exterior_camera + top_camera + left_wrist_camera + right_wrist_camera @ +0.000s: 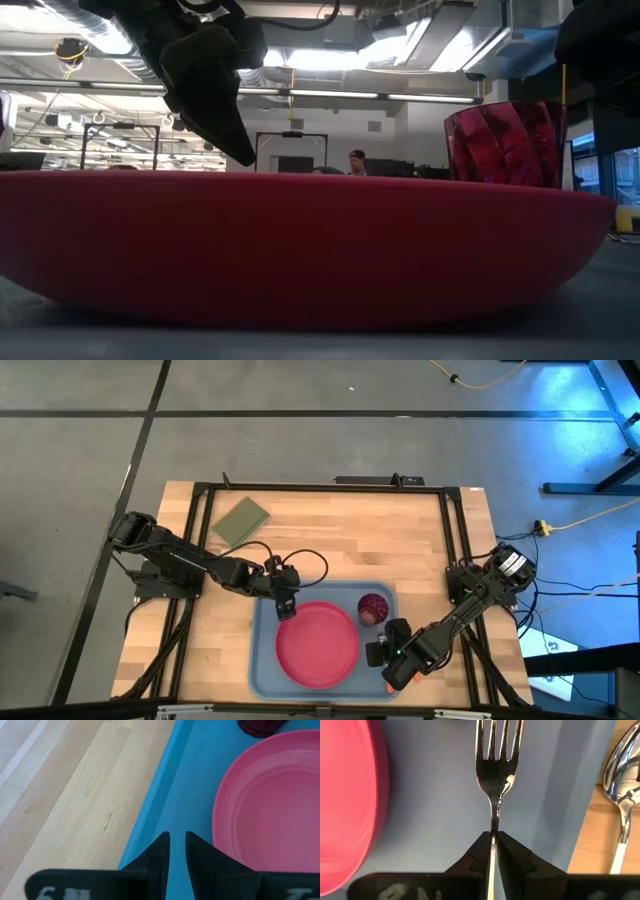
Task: Pick and place plate/cup/fork/spoon on tray
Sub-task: Put the orange fork on the blue tray to the right of the pink plate
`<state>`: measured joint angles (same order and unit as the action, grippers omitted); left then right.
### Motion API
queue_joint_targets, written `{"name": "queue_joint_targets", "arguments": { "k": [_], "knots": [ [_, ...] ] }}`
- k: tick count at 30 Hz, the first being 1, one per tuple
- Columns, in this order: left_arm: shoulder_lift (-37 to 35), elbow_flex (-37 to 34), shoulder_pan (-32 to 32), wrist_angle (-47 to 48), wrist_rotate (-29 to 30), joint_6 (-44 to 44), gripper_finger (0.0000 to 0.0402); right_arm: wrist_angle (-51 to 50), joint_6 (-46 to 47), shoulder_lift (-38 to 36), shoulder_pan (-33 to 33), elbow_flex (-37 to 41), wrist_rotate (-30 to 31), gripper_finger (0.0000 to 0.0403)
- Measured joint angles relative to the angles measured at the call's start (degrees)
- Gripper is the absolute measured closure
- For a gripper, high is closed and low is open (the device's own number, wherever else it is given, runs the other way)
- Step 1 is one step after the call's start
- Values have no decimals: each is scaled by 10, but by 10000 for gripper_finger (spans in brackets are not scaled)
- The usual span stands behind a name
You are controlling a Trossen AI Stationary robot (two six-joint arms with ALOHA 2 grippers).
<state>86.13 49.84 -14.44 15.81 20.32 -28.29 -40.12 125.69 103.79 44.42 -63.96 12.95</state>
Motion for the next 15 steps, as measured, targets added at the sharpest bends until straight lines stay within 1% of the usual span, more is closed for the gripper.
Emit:
{"name": "queue_joint_targets", "arguments": {
  "k": [10,13,15],
  "knots": [
    [0,0,0,0,0,0,347,-1,1,0,0,0,-1,368],
    [0,0,0,0,0,0,347,-45,38,0,4,1,-49,368],
    [0,0,0,0,0,0,347,-47,53,0,10,1,-49,368]
  ]
}}
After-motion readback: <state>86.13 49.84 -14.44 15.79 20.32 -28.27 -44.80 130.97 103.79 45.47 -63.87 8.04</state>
